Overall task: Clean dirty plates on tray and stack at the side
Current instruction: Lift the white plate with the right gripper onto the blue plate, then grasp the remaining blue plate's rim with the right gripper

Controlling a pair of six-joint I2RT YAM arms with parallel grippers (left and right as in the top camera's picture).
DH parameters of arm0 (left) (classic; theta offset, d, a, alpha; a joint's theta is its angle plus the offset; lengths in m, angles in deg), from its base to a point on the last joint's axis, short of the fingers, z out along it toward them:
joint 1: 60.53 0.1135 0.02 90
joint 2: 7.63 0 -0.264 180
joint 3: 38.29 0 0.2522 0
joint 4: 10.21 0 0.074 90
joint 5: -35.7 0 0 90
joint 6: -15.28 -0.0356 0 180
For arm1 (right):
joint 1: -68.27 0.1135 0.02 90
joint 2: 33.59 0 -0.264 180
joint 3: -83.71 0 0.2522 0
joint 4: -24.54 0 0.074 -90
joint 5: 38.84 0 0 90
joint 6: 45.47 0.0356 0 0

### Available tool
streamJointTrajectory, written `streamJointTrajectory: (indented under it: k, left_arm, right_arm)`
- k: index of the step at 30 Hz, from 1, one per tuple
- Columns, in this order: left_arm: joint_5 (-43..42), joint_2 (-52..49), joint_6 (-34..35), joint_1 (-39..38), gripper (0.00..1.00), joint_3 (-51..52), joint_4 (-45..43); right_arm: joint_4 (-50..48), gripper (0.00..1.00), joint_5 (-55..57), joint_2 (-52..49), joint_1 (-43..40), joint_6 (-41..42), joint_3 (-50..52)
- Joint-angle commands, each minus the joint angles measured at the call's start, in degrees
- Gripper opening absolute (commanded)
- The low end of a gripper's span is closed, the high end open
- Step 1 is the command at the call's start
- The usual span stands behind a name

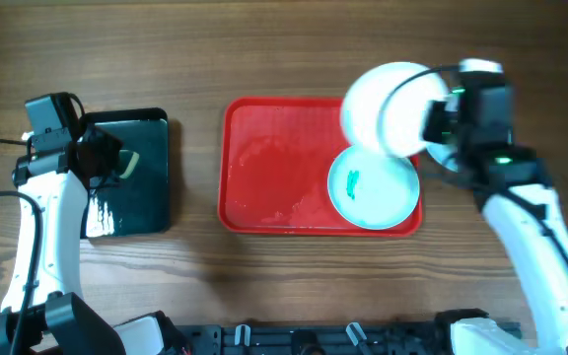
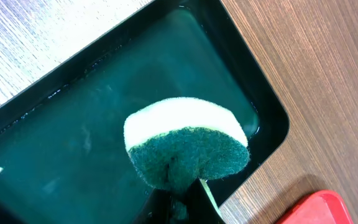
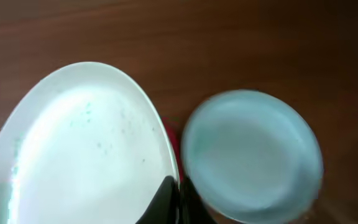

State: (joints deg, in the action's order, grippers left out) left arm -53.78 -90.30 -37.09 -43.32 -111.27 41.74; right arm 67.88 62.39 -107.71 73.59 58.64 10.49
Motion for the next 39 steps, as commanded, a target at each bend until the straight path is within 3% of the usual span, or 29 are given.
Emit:
streamJointTrajectory:
  k: [1,3,8,9,10,11,12,17,19,22,24,29,31,32,33,39]
  left_arm:
    - [-0.3,-0.2,0.2,0.2,0.04,0.0,-0.2]
    - [-0.3,-0.2,0.2,0.2,0.04,0.0,-0.2]
    - [-0.3,-0.2,0.2,0.2,0.04,0.0,-0.2]
    - [-0.3,-0.2,0.2,0.2,0.04,0.0,-0.2]
    - [-0.3,-0.2,0.2,0.2,0.04,0.0,-0.2]
    - [-0.4,-0.2,0.2,0.2,0.04,0.0,-0.2]
    - [-0.7,-0.2,0.2,0.2,0.04,0.0,-0.2]
    - [-1.2,-0.2,0.2,0.2,0.04,0.0,-0.2]
    - [-1.2,-0.2,0.2,0.2,0.04,0.0,-0.3]
    - [-1.2,-0.2,0.2,0.2,0.04,0.0,-0.3]
    - [-1.2,-0.2,0.2,0.2,0.04,0.0,-0.2]
    - [-2.5,-0.2,0.2,0.2,0.04,0.0,-0.4]
    - [-2.5,-0.2,0.2,0.2,0.04,0.0,-0.5]
    - [-2.5,-0.2,0.2,0.2,0.04,0.0,-0.6]
    - [-2.5,-0.2,0.2,0.2,0.04,0.0,-0.7]
    - [-2.5,-0.2,0.2,0.2,0.04,0.0,-0.9]
  right_arm:
    - [0.5,0.04,-9.2,-1.0,-15.0,4.3,1.8]
    - [-3.0,0.04,-9.2,-5.0,-22.6,6.9,4.5]
    - [-11.5,0.04,-9.2,-17.0,-28.3,8.6,6.6]
    - [-13.2,0.09,-9.5,-19.5,-28.5,8.5,6.6]
    - [-14.4,0.28,-10.2,-21.3,-28.5,7.9,6.6]
    - [-14.7,0.62,-14.1,-22.1,-28.4,5.2,6.6]
    - [-14.3,0.67,-17.7,-21.4,-28.4,4.0,6.5]
    - [-8.2,0.72,-33.7,-9.2,-22.4,-0.9,6.4]
    - [-5.7,0.75,-33.7,-5.0,-15.9,-4.7,6.4]
    - [-2.3,0.92,-26.0,-5.9,-5.3,-14.7,6.5]
    - [-1.5,0.92,-14.6,-10.4,-0.5,-17.4,6.5]
    - [-3.6,0.91,-13.4,-23.8,1.0,-24.7,6.5]
    - [-3.1,0.85,-13.4,-25.6,1.0,-24.8,6.5]
    - [-2.4,0.68,-14.5,-25.6,1.0,-24.4,6.5]
    - [-1.3,0.64,-15.6,-25.6,1.0,-24.4,6.5]
    - [2.8,0.61,-18.3,-25.7,1.0,-21.1,6.5]
